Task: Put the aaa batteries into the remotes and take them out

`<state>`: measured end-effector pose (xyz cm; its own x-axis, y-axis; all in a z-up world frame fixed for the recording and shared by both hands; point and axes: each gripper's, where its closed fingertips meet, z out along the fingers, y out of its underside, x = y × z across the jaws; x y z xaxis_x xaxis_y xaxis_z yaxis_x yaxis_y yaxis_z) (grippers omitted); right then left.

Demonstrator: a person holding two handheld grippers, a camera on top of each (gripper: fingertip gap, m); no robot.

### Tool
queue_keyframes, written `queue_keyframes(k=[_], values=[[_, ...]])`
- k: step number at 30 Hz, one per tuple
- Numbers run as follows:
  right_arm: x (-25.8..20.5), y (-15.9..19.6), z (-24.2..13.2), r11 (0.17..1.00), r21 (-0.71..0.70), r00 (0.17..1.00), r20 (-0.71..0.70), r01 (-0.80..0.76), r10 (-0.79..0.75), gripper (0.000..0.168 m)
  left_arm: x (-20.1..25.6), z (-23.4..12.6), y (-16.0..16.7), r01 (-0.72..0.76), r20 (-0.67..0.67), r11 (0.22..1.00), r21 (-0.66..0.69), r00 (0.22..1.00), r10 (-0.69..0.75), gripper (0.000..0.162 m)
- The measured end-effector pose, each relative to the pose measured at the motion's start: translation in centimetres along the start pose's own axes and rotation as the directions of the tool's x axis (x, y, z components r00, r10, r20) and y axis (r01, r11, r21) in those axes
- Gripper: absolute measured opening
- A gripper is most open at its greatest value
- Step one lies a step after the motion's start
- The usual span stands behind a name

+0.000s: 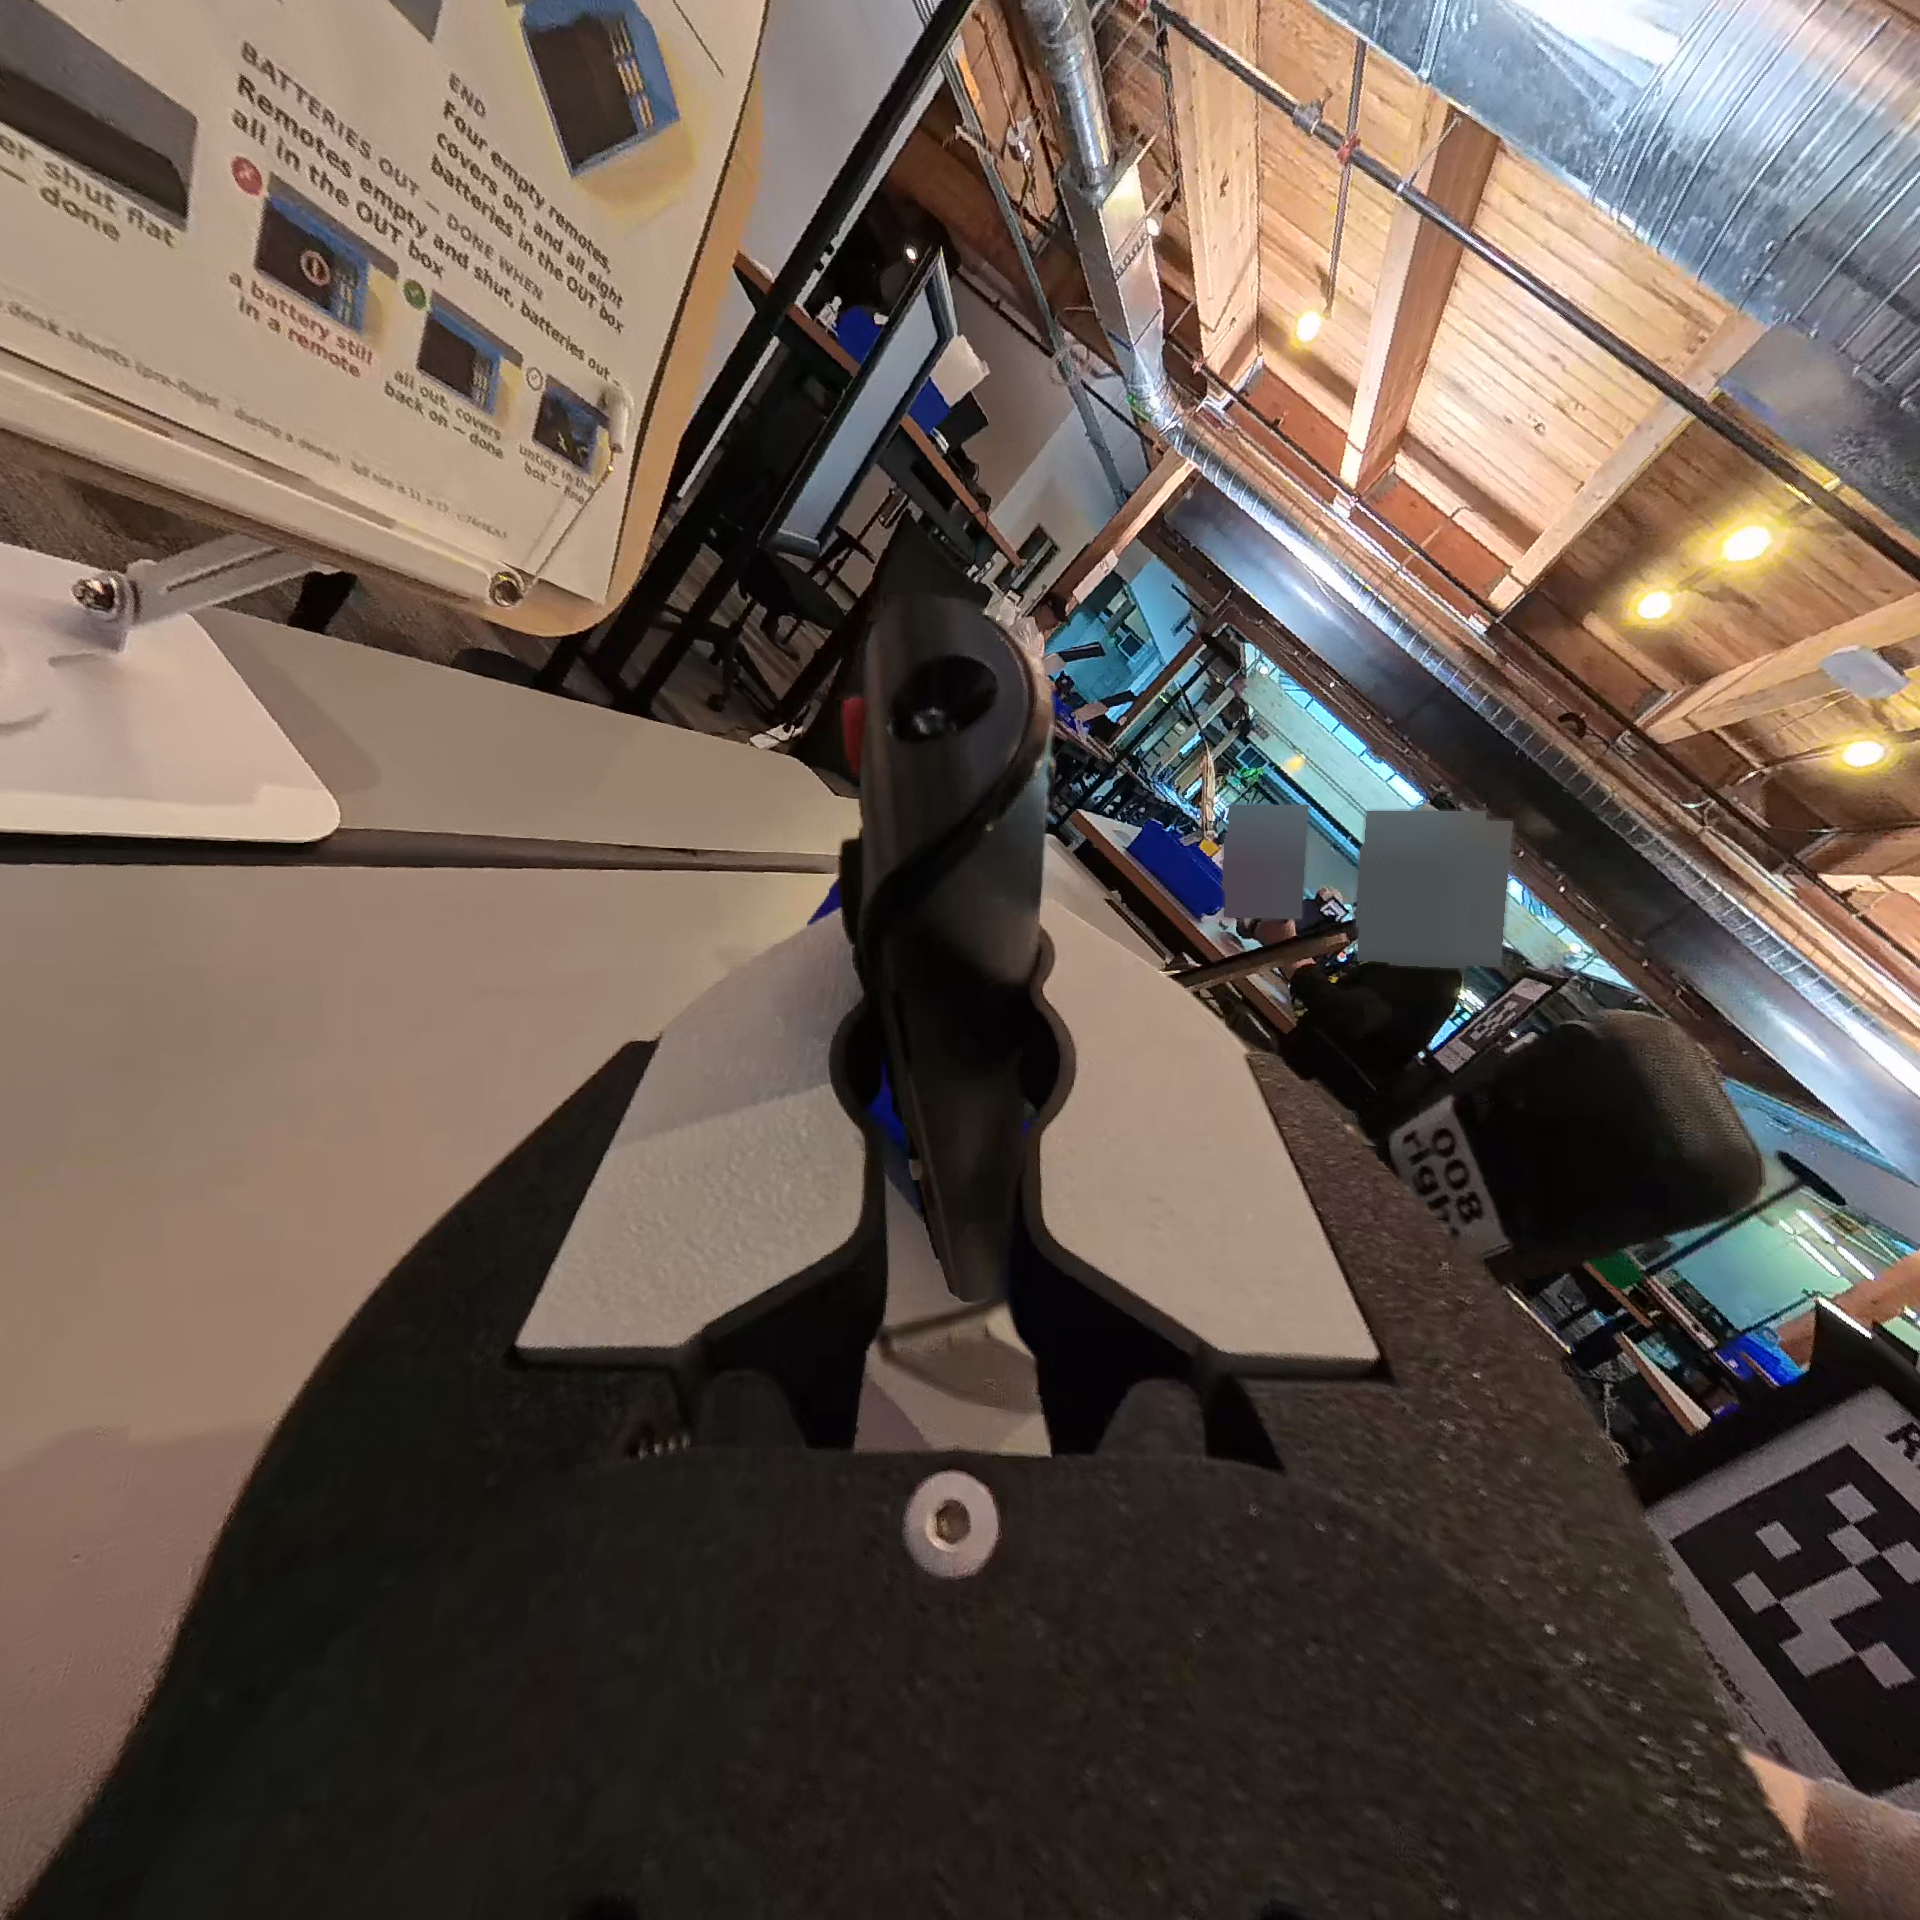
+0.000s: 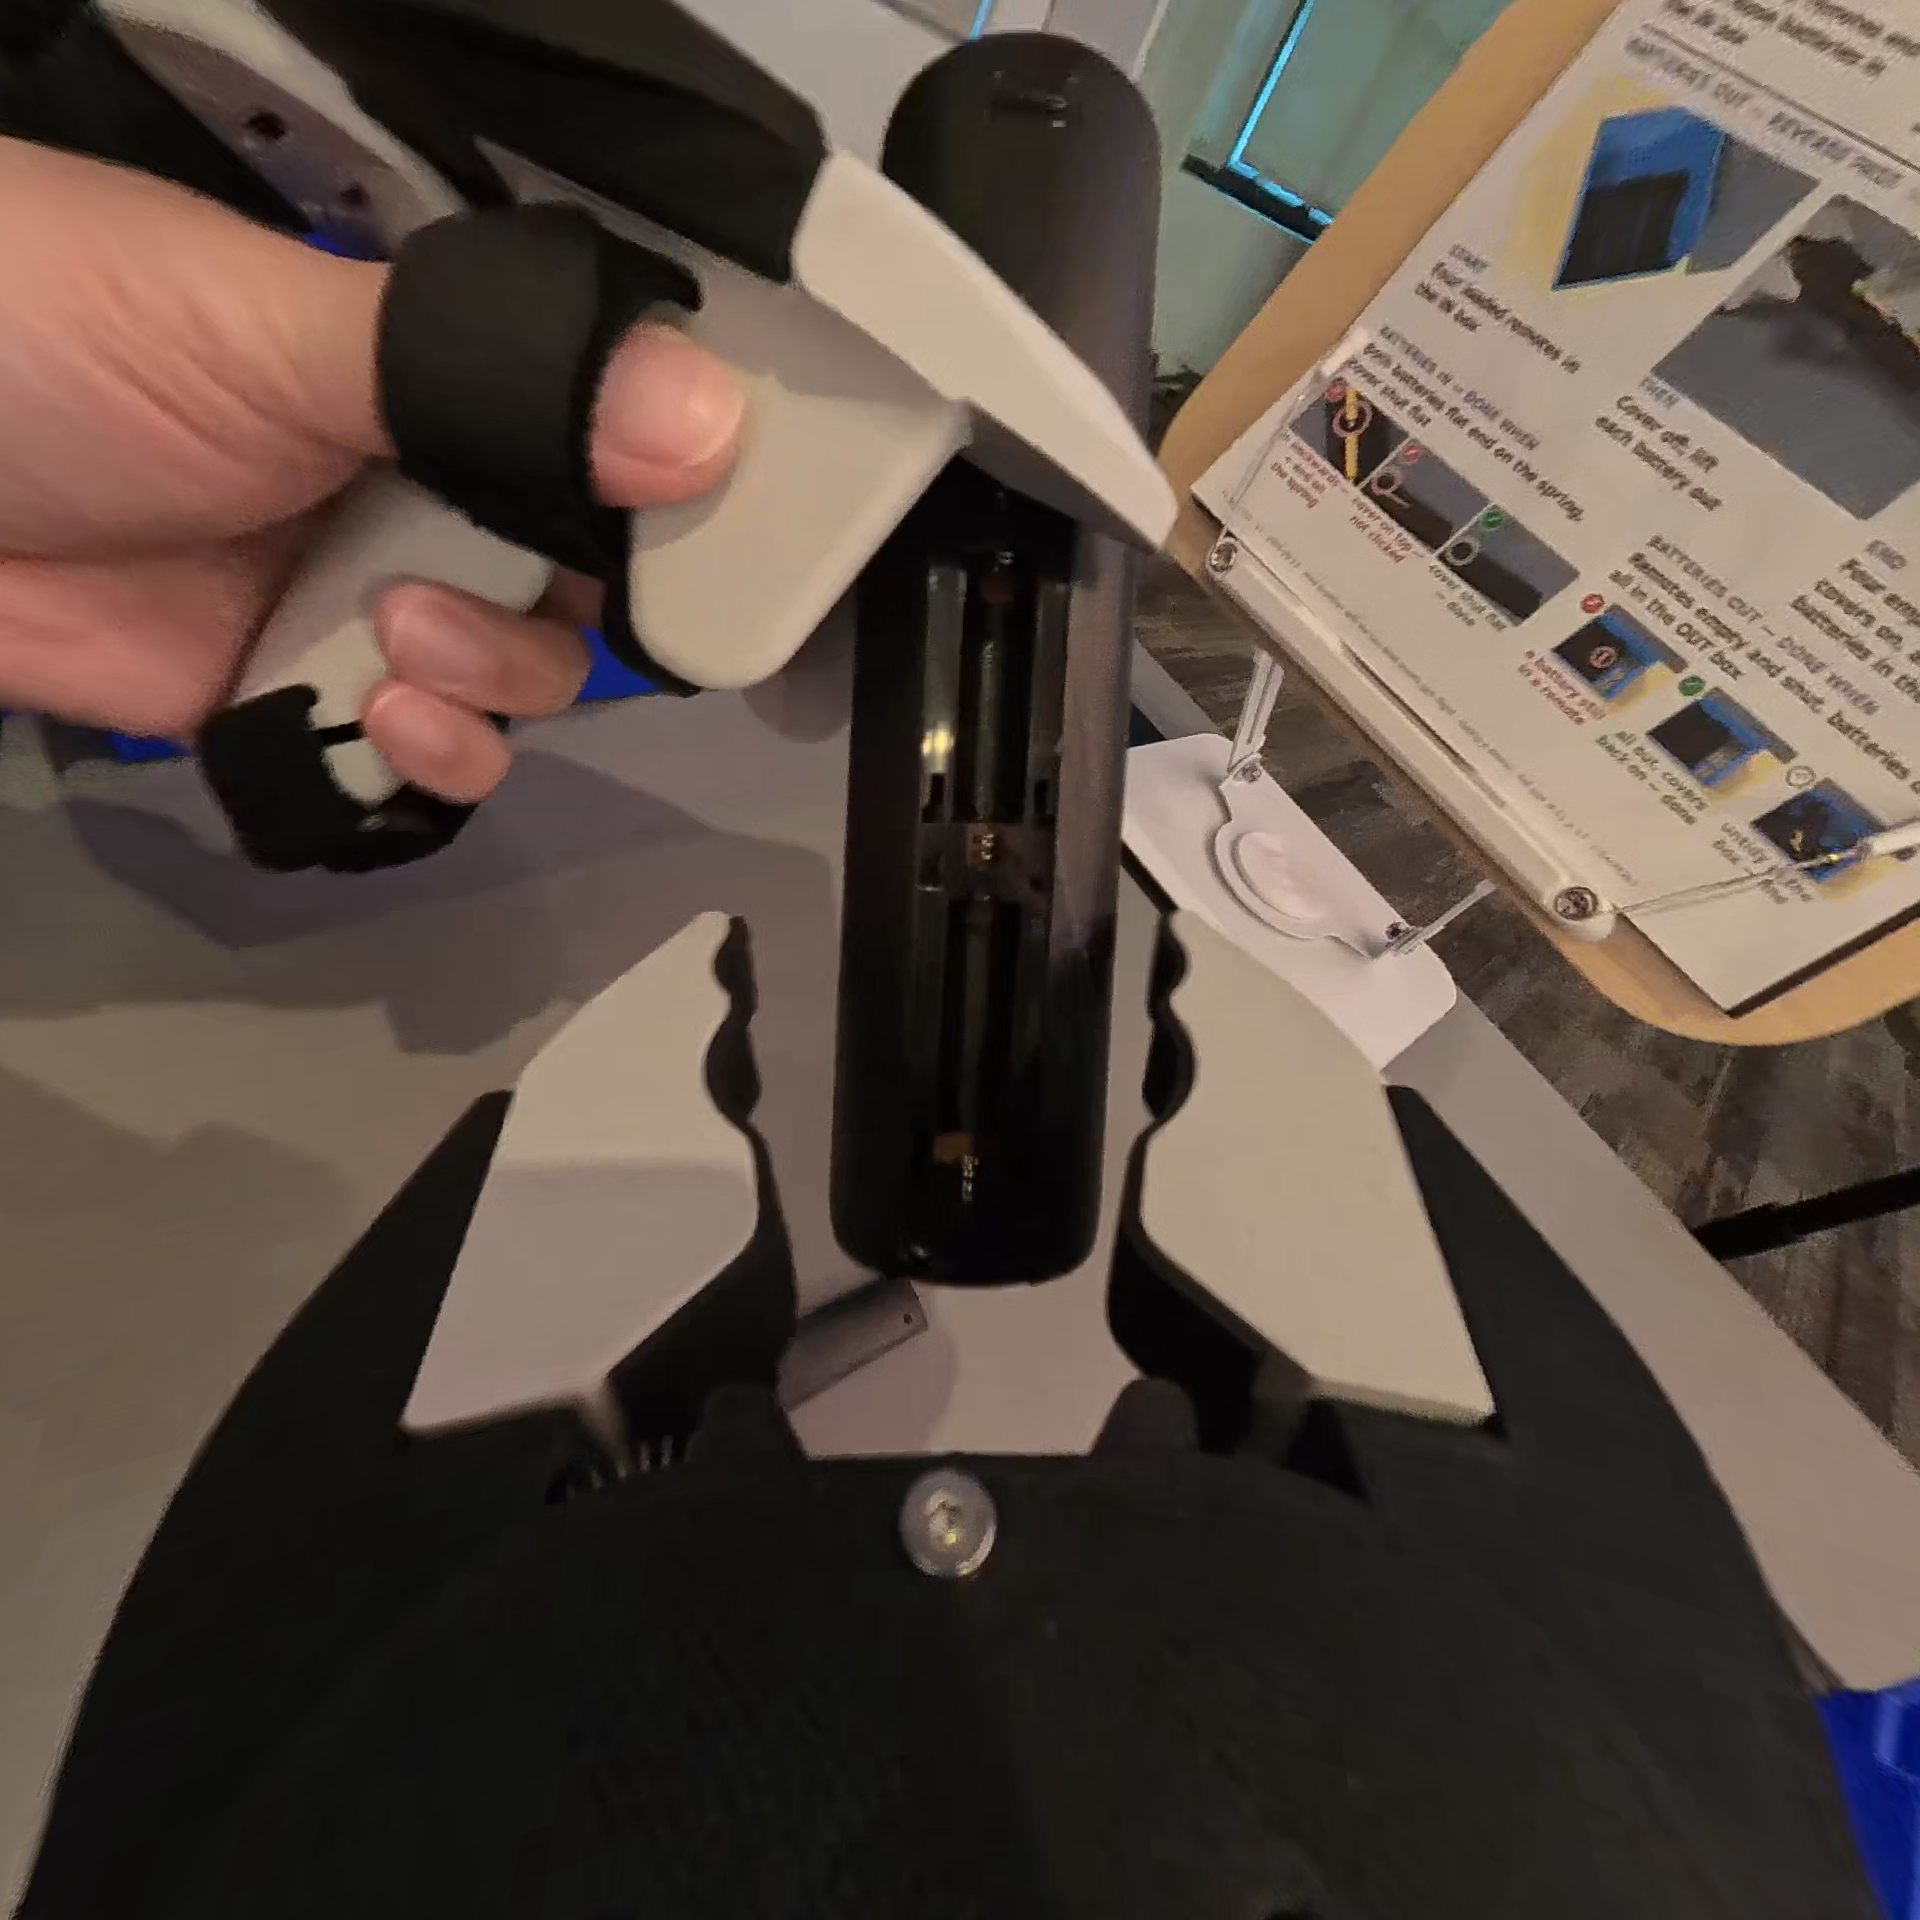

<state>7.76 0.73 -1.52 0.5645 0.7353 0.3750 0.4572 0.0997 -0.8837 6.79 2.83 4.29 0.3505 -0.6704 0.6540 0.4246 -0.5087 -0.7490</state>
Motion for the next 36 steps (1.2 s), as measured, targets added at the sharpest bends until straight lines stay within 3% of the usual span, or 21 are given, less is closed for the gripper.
queue_keyframes(k=[1,2,9,12,16,20,24,27,30,31,32,36], values=[[0.1,-0.1,0.0,1.0,0.015,1.0,-0.004,-0.018,0.018,0.057,0.1,0.0,0.0,0.001,-0.005,1.0,-0.009,1.0,-0.001,0.022],[0.3,-0.1,0.0,0.999,0.025,0.999,-0.004,-0.033,0.033,0.053,0.2,-0.1,-0.1,0.0,-0.009,1.0,-0.013,1.0,0.0,0.022],[0.6,0.0,-1.2,0.998,0.04,0.999,-0.007,-0.045,0.046,0.053,0.7,0.3,0.6,-0.002,-0.068,0.996,-0.084,0.998,-0.004,0.023],[1.0,0.1,-2.4,0.998,0.053,1.0,0.018,-0.022,0.021,0.052,1.2,0.2,0.9,-0.055,-0.112,0.983,-0.173,0.993,0.036,0.033],[0.9,0.0,-4.1,0.995,0.067,0.992,0.1,0.07,-0.076,0.052,2.2,-0.4,0.3,-0.089,-0.178,0.978,-0.191,0.983,0.055,0.032],[1.8,0.6,-4.7,0.978,0.015,0.972,0.102,0.21,-0.21,0.053,2.7,-0.6,1.7,-0.11,-0.232,0.947,-0.301,0.972,0.039,0.027],[3.0,0.2,-4.1,0.978,0.014,0.975,0.08,0.208,-0.209,0.054,2.2,-0.4,0.4,-0.004,-0.23,0.982,-0.191,0.972,-0.041,0.024],[3.0,-0.5,-5.2,0.986,0.08,0.987,0.048,0.147,-0.151,0.068,0.9,-1.2,-0.9,0.05,-0.2,0.987,-0.154,0.976,-0.081,0.024],[-1.1,2.1,-6.4,0.947,0.082,0.92,0.222,0.312,-0.322,0.063,0.0,-2.3,-2.3,0.037,-0.147,0.99,-0.136,0.987,-0.058,0.024],[-2.5,3.9,-6.5,0.925,0.052,0.873,0.315,0.375,-0.372,0.049,-0.3,-2.7,-2.8,0.015,-0.124,0.993,-0.12,0.992,-0.03,0.023],[-3.0,5.2,-6.3,0.909,0.018,0.845,0.36,0.417,-0.395,0.047,-0.3,-3.0,-3.5,0.011,-0.114,0.996,-0.093,0.993,-0.021,0.023],[-5.1,5.1,-6.6,0.913,0.055,0.792,0.478,0.403,-0.379,0.048,-0.1,-4.1,-4.9,0.027,-0.127,0.998,-0.057,0.991,-0.034,0.023]])
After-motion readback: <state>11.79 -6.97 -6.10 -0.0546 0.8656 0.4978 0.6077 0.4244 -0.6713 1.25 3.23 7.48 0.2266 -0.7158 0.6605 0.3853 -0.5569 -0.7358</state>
